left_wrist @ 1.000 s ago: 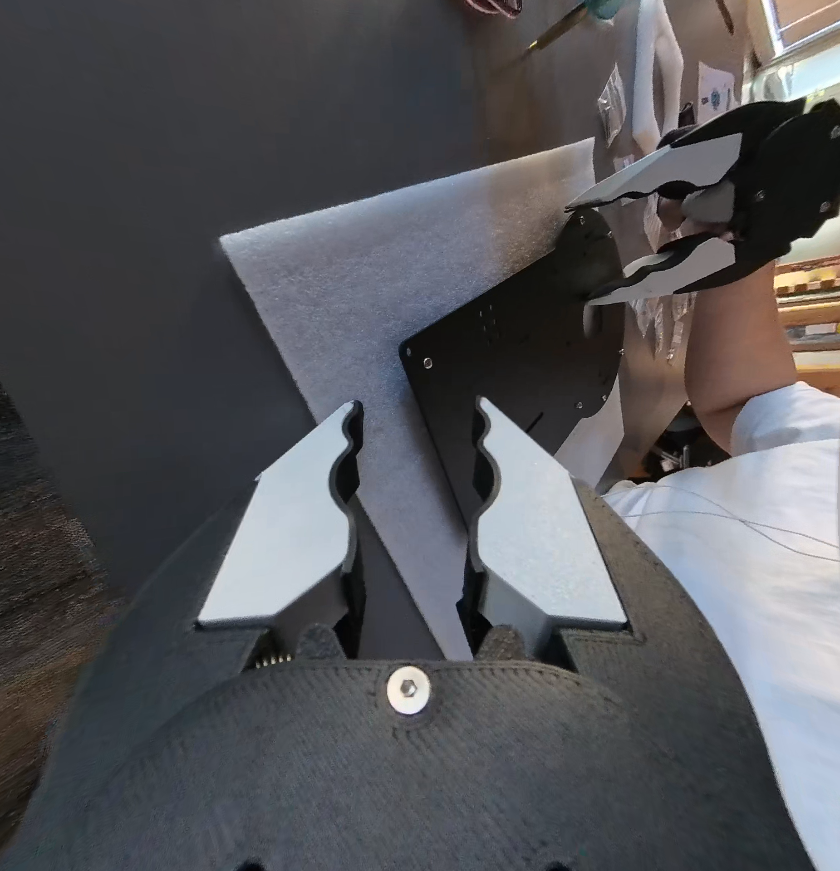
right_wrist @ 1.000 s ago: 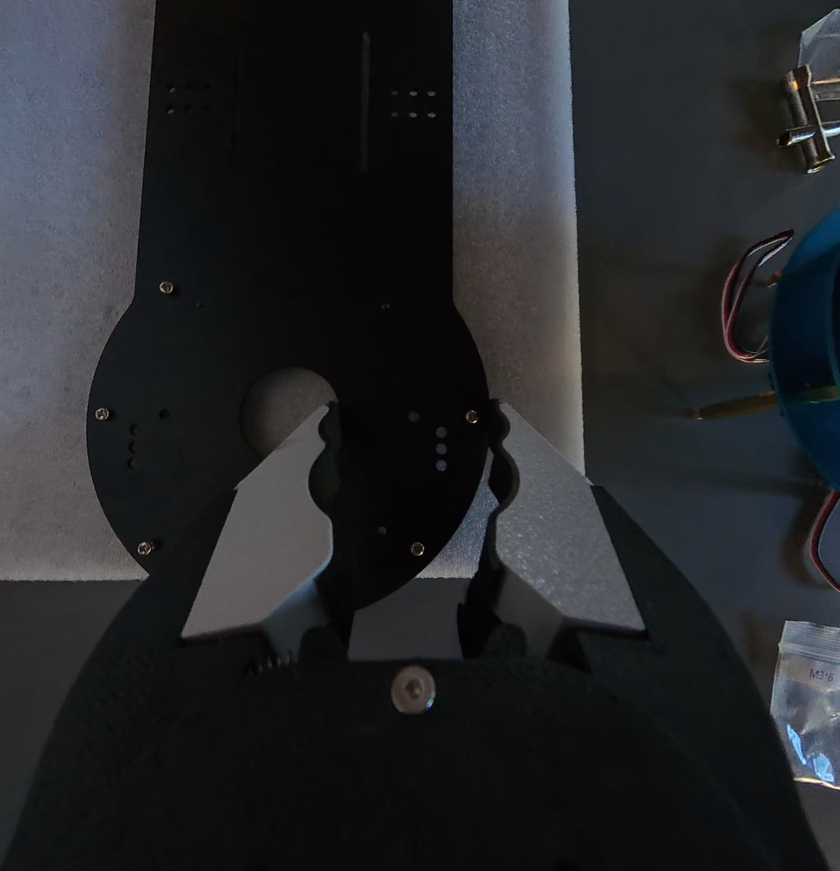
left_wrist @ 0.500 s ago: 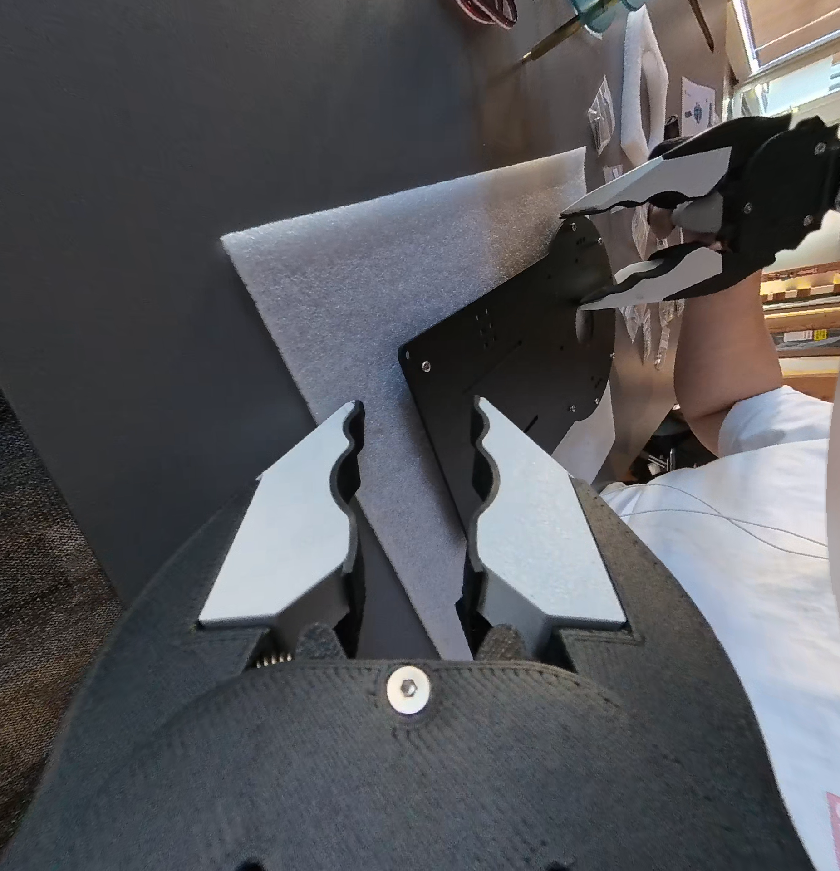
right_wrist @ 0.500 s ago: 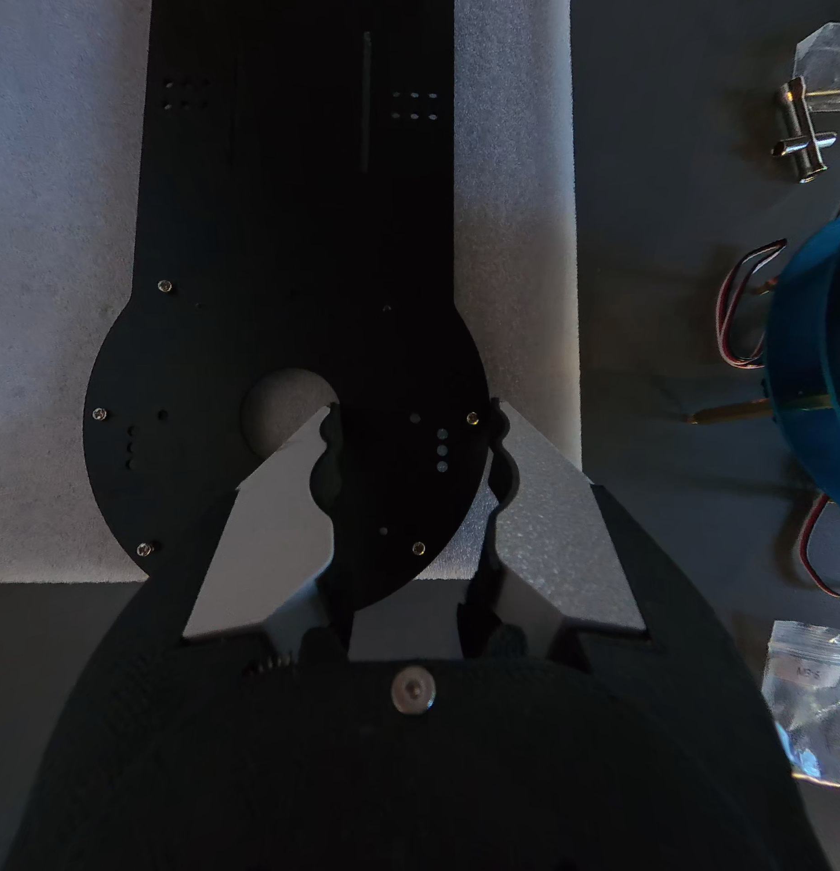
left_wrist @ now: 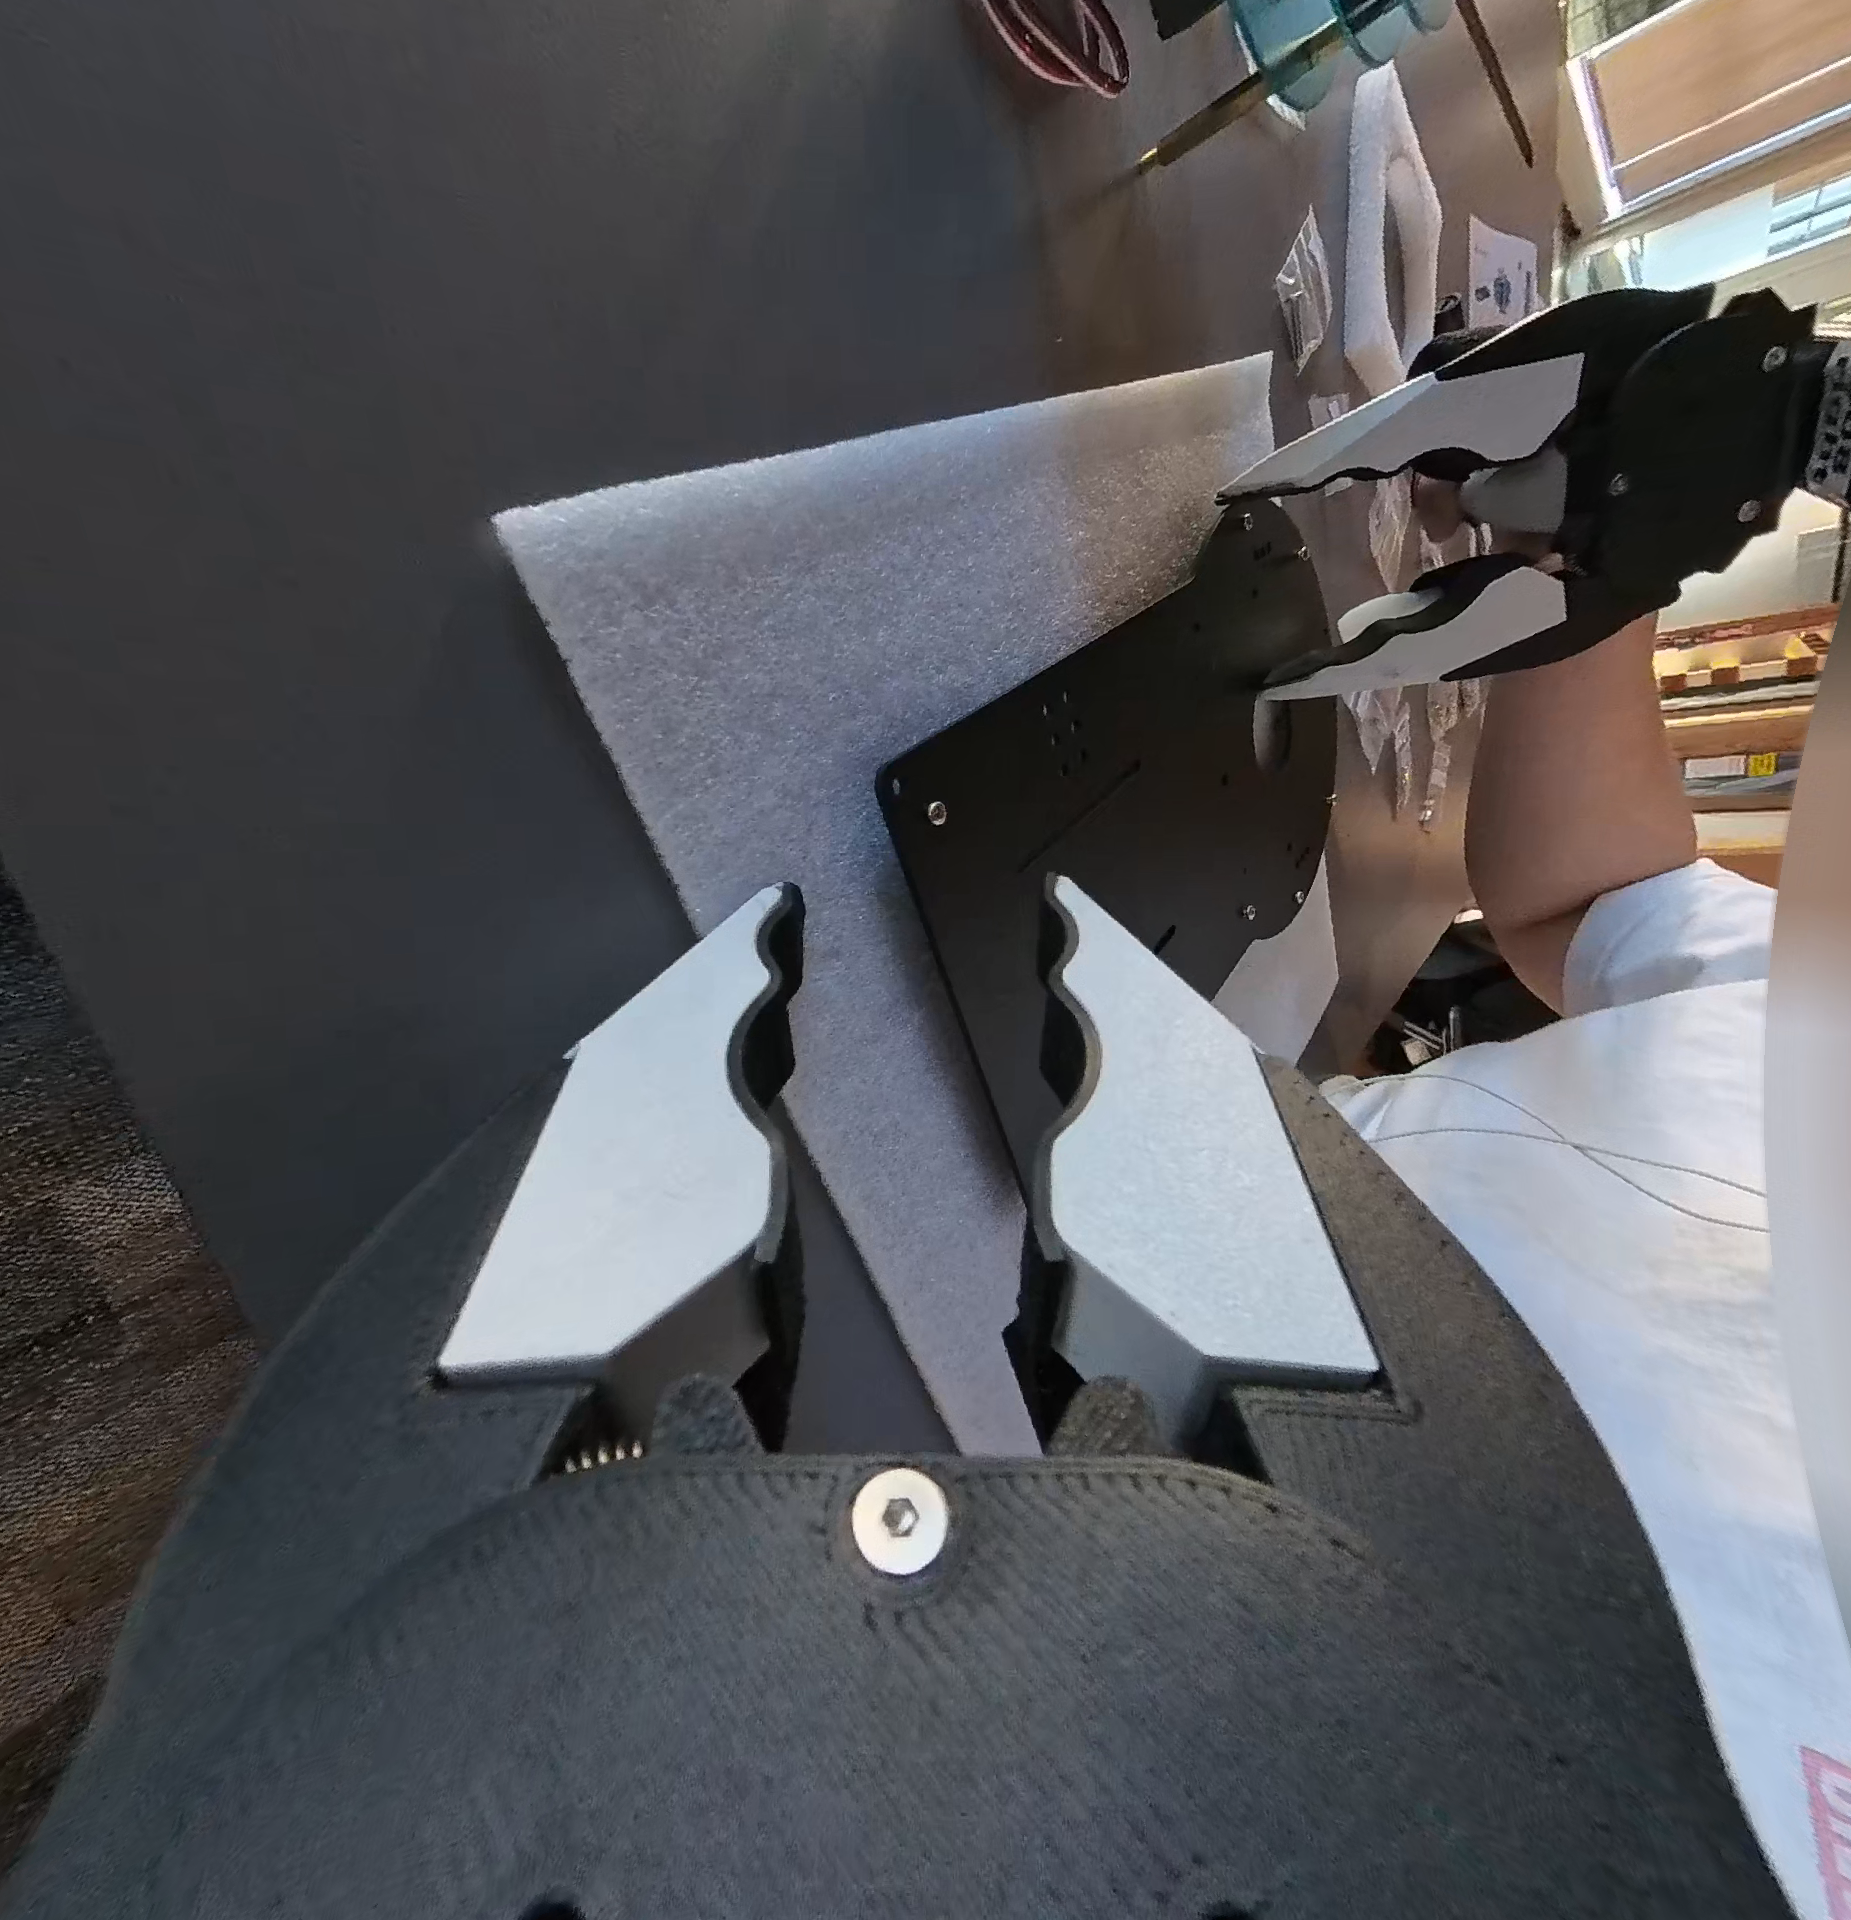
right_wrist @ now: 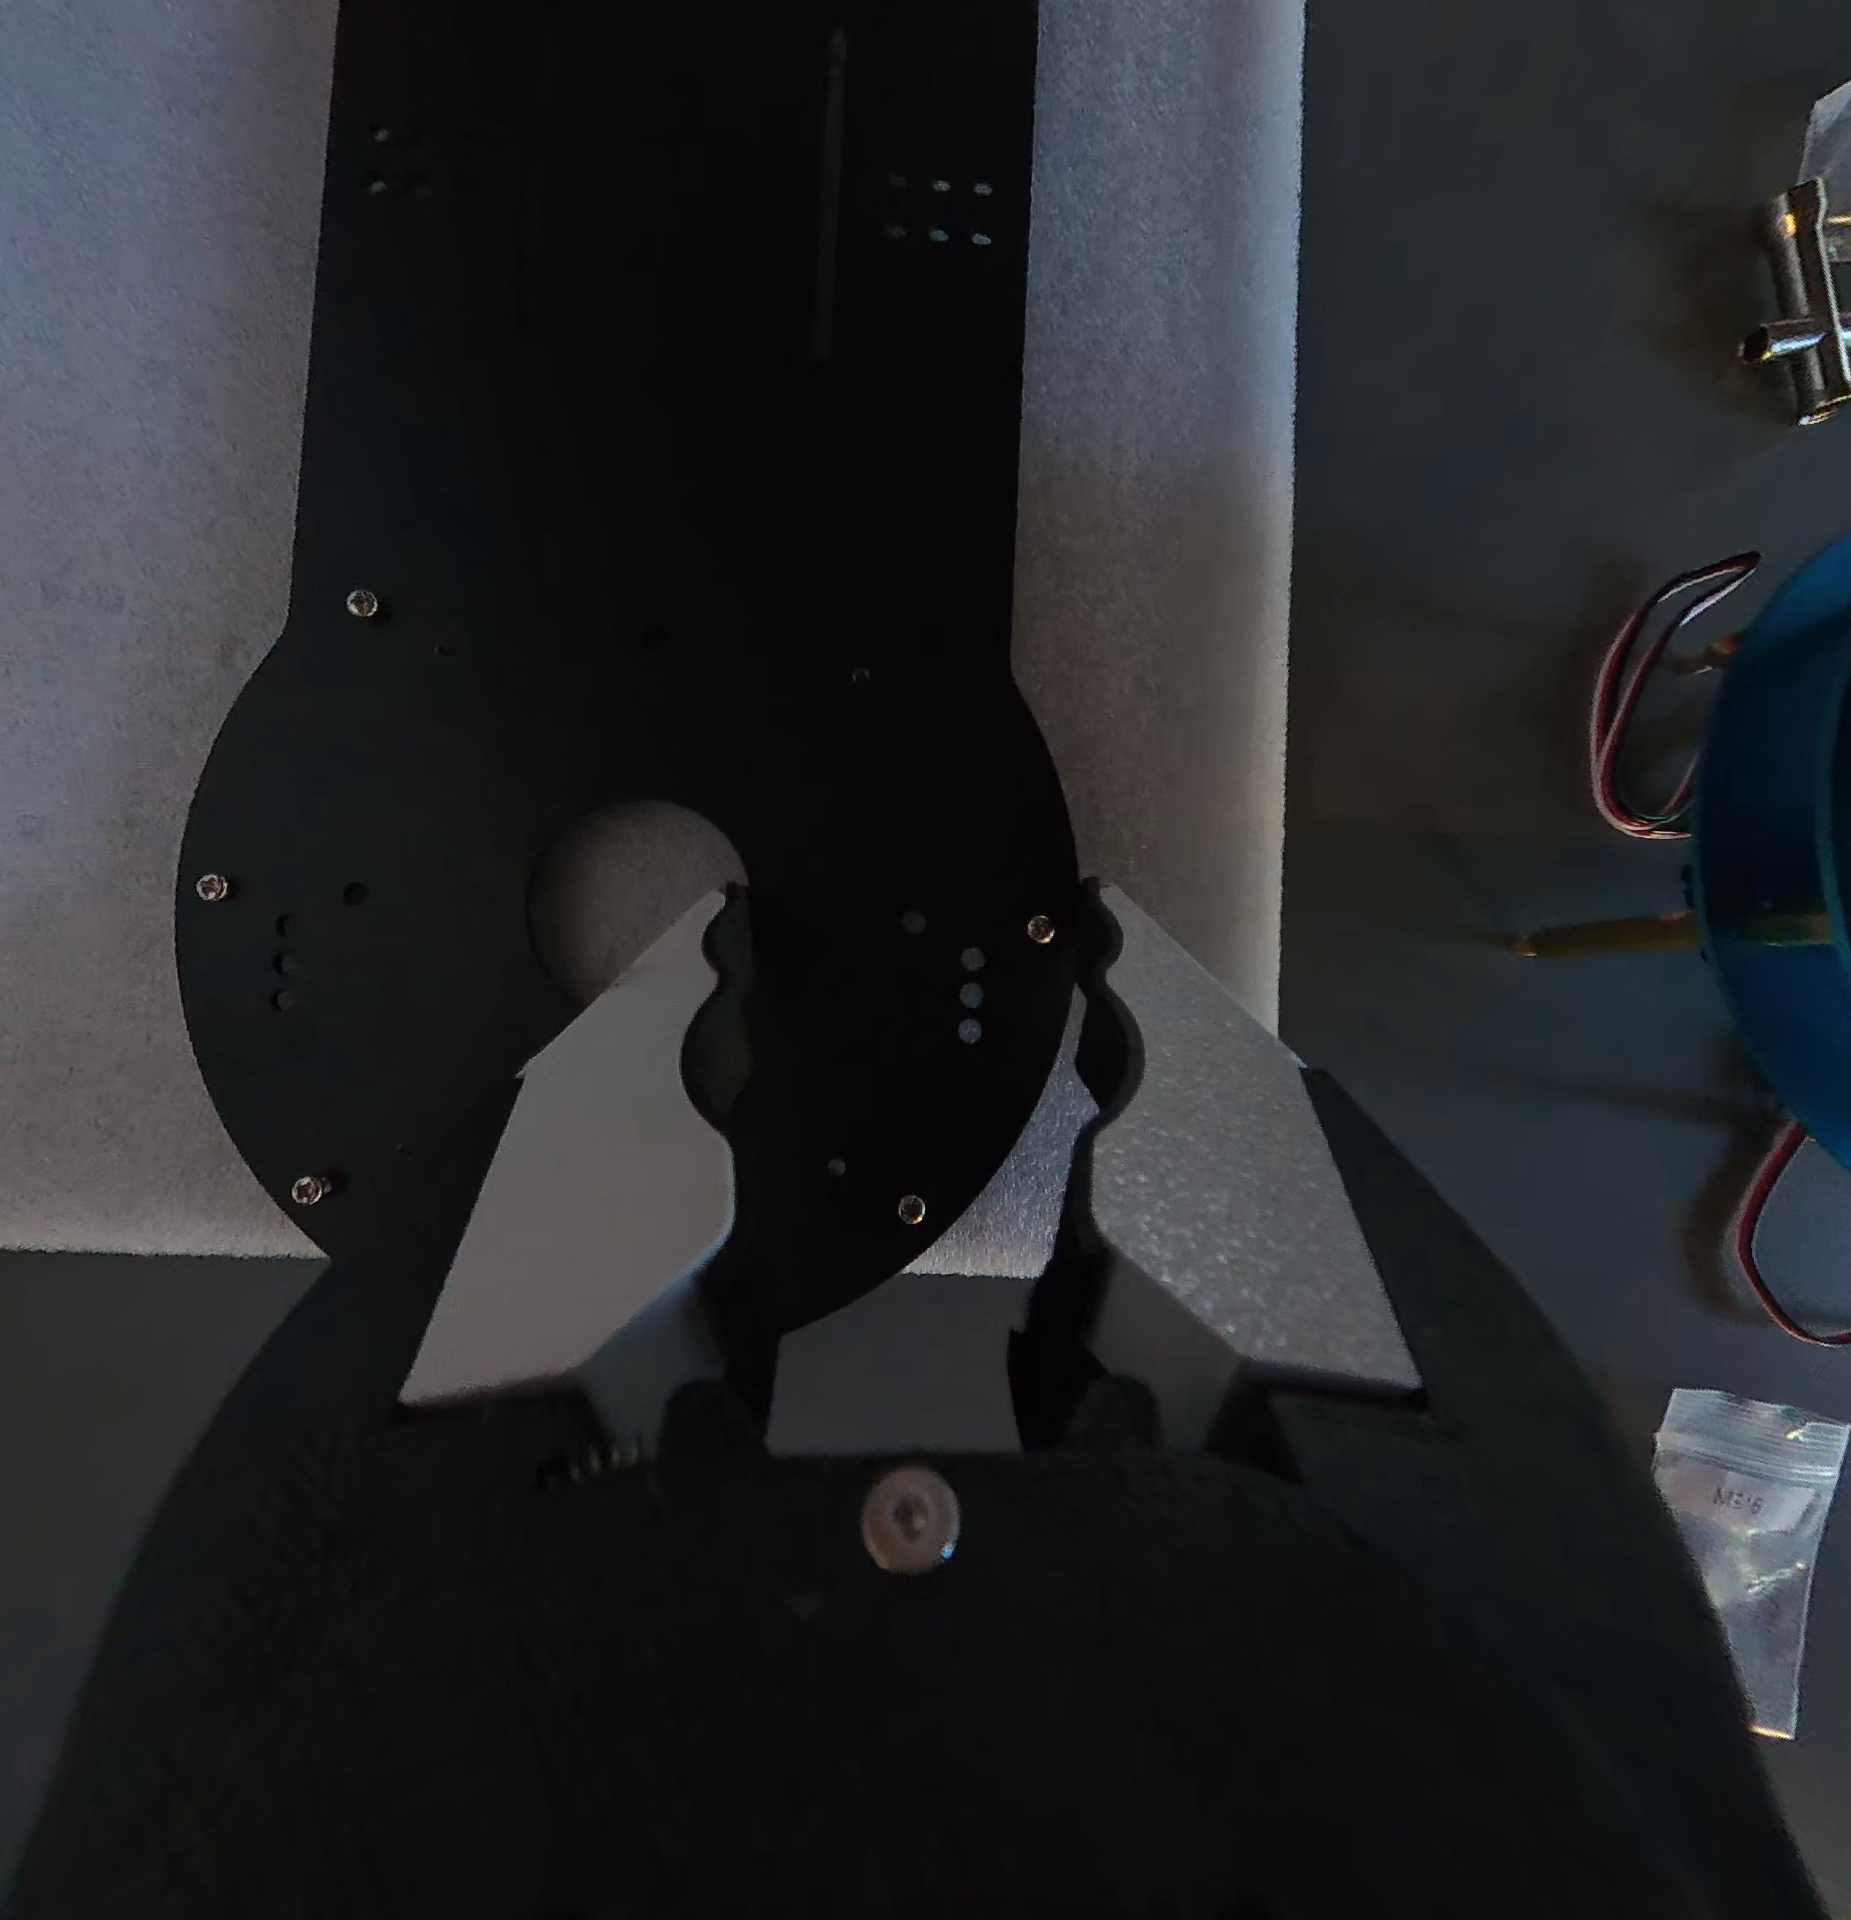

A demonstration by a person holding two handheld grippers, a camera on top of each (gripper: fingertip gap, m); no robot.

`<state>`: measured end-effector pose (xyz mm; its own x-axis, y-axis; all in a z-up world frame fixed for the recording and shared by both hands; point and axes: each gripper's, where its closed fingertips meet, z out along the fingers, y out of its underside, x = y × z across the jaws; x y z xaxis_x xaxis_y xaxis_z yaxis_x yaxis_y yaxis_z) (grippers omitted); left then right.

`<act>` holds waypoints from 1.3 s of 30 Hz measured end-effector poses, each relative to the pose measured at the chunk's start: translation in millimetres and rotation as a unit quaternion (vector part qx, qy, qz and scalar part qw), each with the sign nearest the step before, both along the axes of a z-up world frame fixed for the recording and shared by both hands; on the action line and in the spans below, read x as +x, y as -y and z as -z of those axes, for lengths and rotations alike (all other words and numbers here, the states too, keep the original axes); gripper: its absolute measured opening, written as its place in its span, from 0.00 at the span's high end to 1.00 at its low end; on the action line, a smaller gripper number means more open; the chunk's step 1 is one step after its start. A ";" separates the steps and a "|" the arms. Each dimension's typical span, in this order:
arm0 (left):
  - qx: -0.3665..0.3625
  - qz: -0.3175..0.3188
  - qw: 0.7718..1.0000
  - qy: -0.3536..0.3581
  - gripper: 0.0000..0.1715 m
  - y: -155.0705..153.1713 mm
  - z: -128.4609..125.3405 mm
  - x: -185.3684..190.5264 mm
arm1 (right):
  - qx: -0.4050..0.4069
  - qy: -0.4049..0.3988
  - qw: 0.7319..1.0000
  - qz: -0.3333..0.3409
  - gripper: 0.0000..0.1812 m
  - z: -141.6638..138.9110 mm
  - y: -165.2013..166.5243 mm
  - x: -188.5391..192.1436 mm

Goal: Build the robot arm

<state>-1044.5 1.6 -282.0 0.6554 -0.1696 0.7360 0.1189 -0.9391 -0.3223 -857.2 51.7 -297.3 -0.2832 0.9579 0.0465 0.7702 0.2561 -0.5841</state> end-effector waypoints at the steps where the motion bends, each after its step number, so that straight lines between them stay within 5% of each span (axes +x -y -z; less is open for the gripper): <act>1: 0.000 0.000 1.000 0.001 0.75 0.0 0.1 -0.1 | 0.001 0.001 1.000 0.000 0.66 0.0 -0.1 -0.1; 29: -0.001 -0.008 1.000 0.023 0.74 0.3 -2.2 -0.5 | -0.009 0.003 1.000 -0.010 0.65 0.9 1.1 -1.9; 39: 0.017 -0.026 0.999 0.039 0.76 -3.7 -23.6 -11.8 | -0.045 -0.034 0.998 0.018 0.62 -10.7 -6.7 0.5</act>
